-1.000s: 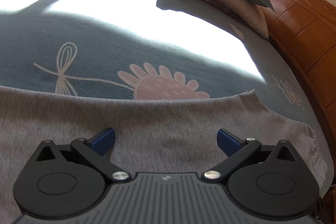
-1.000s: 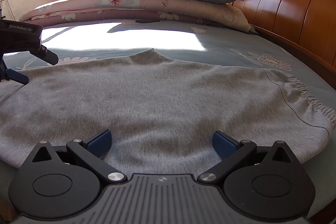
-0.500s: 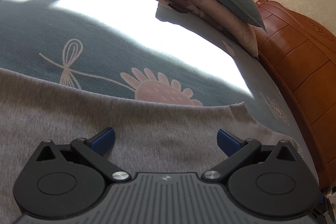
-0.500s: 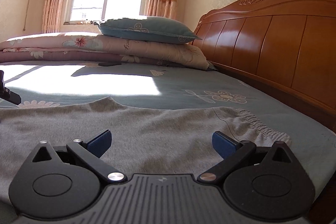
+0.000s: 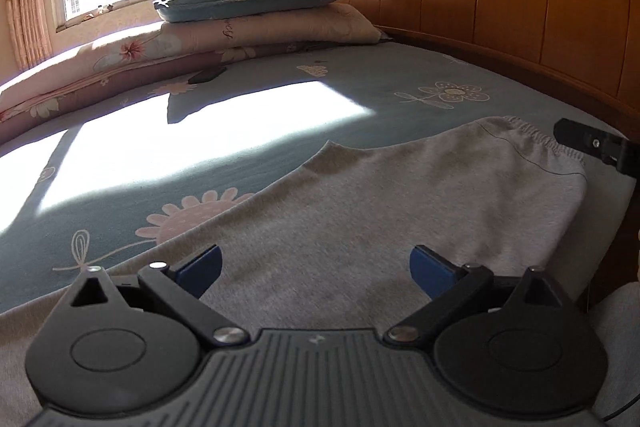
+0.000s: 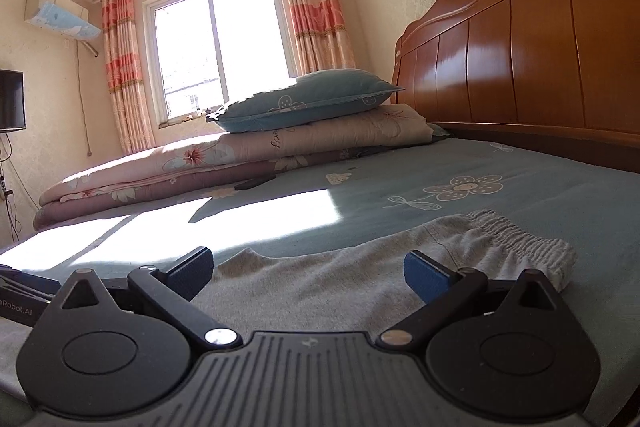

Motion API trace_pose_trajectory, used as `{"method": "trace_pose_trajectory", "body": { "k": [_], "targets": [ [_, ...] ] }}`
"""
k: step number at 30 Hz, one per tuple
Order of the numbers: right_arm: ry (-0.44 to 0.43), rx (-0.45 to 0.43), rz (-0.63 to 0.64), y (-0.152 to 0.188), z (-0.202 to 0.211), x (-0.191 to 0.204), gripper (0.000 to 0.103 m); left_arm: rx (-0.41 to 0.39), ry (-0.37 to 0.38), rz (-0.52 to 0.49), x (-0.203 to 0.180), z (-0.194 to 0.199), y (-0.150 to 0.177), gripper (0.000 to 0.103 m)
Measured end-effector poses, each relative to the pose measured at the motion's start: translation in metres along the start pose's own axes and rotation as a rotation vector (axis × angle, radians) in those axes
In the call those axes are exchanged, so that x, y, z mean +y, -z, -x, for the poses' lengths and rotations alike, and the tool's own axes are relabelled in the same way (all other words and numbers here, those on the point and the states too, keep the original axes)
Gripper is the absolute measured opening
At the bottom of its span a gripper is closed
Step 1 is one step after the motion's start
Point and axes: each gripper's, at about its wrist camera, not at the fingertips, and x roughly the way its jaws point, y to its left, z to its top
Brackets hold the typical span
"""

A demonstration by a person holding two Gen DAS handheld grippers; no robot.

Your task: Fold clothes

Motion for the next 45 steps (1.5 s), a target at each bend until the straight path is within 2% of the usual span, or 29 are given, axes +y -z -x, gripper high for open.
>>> {"method": "trace_pose_trajectory", "body": {
  "k": [3,5,8,10,13,16,20,22,24,27,32,36,37,38,40,42,45],
  "targets": [
    [-0.013,0.015,-0.081,-0.03,0.008,-0.04,0.088,-0.035,0.058,-0.109,-0.029,0.006,-0.001,0.099],
    [-0.004,0.048,-0.152,-0.045,0.005,-0.07,0.073,-0.043,0.082,-0.169,-0.046,0.001,-0.002,0.099],
    [0.017,0.11,-0.28,-0.058,-0.009,-0.111,0.064,-0.045,0.119,-0.195,-0.065,-0.009,-0.003,0.099],
    [0.013,0.14,-0.34,-0.061,-0.02,-0.129,0.062,-0.037,0.152,-0.188,-0.073,-0.015,-0.003,0.099],
    [-0.019,0.193,-0.352,-0.061,-0.043,-0.132,0.055,-0.038,0.173,-0.186,-0.076,-0.018,0.001,0.099],
    [-0.057,0.261,-0.312,-0.058,-0.076,-0.116,0.046,-0.031,0.161,-0.174,-0.069,-0.018,0.005,0.099],
    [-0.062,0.376,-0.19,-0.047,-0.13,-0.083,0.035,-0.034,0.152,-0.138,-0.052,-0.016,0.009,0.099],
    [-0.003,0.468,-0.053,-0.033,-0.162,-0.059,0.032,-0.042,0.156,-0.123,-0.044,-0.014,0.009,0.1],
    [0.061,0.525,0.097,-0.017,-0.187,-0.037,0.032,-0.053,0.157,-0.112,-0.035,-0.011,0.01,0.1],
    [0.102,0.54,0.2,-0.004,-0.215,-0.023,0.032,-0.058,0.152,-0.104,-0.025,-0.011,0.011,0.1],
    [0.106,0.571,0.111,-0.017,-0.248,-0.033,0.032,-0.047,0.159,-0.085,-0.015,-0.012,0.016,0.1],
    [0.077,0.576,0.123,-0.027,-0.239,-0.031,0.033,-0.059,0.159,-0.102,-0.015,-0.006,0.017,0.1],
    [0.055,0.569,0.108,-0.031,-0.232,-0.03,0.037,-0.059,0.158,-0.102,-0.014,-0.005,0.017,0.1],
    [0.026,0.564,0.097,-0.035,-0.225,-0.028,0.048,-0.061,0.161,-0.1,-0.013,-0.005,0.018,0.1],
    [-0.04,0.572,0.094,-0.038,-0.212,-0.018,0.062,-0.059,0.162,-0.092,-0.012,-0.003,0.021,0.1],
    [-0.065,0.612,0.124,-0.032,-0.212,-0.005,0.062,-0.056,0.162,-0.087,-0.011,-0.002,0.024,0.1],
    [-0.032,0.622,0.173,-0.025,-0.223,0.009,0.062,-0.05,0.162,-0.084,-0.009,0.001,0.03,0.1]
  ]
}}
